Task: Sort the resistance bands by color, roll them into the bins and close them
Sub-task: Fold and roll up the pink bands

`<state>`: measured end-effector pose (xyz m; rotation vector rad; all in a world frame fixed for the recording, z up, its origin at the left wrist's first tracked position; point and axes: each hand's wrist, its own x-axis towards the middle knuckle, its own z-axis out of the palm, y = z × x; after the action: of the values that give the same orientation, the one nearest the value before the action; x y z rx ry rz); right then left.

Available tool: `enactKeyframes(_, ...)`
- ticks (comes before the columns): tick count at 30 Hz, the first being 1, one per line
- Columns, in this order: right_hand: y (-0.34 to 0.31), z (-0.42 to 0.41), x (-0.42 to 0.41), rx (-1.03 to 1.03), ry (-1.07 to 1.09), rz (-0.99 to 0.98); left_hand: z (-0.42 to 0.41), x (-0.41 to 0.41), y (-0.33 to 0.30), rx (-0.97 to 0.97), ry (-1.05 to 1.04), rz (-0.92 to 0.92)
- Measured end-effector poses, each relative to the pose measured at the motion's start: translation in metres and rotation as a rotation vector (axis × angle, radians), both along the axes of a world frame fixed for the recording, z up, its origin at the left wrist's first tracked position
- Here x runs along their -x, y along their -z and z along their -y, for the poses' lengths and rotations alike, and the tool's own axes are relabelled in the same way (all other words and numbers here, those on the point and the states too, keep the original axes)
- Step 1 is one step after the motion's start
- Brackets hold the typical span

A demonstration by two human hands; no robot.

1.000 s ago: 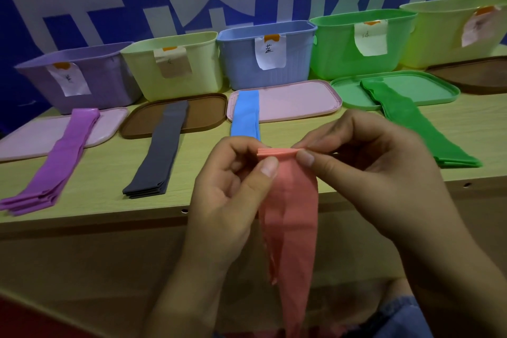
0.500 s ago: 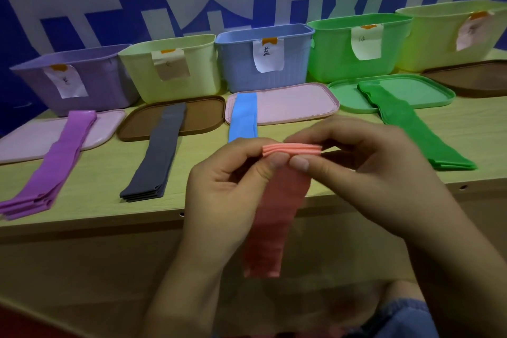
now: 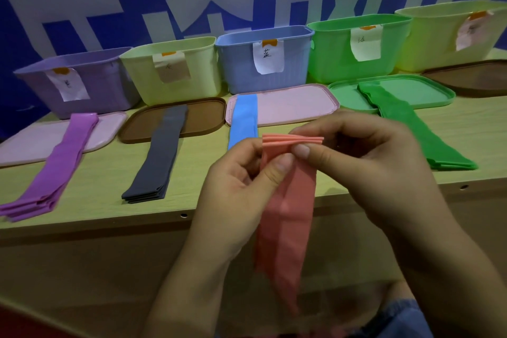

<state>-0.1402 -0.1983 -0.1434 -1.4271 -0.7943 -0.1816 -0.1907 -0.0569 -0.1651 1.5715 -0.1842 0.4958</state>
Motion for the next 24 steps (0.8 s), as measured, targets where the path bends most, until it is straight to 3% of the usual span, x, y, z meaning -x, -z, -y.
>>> enactKeyframes(7,0.002,-0.005,0.0,0.013,0.054,0.047,0.006,-0.002,0.009,0.061,-0.029,0.022)
enactKeyframes(11,0.002,-0.001,0.001,0.007,-0.064,-0.018,0.006,0.0,0.007,0.048,-0.047,0.03)
enactKeyframes(15,0.003,0.005,0.002,-0.012,-0.193,-0.056,0.009,0.001,0.006,0.189,-0.045,0.02)
enactKeyframes(24,0.004,0.019,0.002,0.072,-0.162,0.013,0.007,0.001,0.012,0.298,0.201,-0.189)
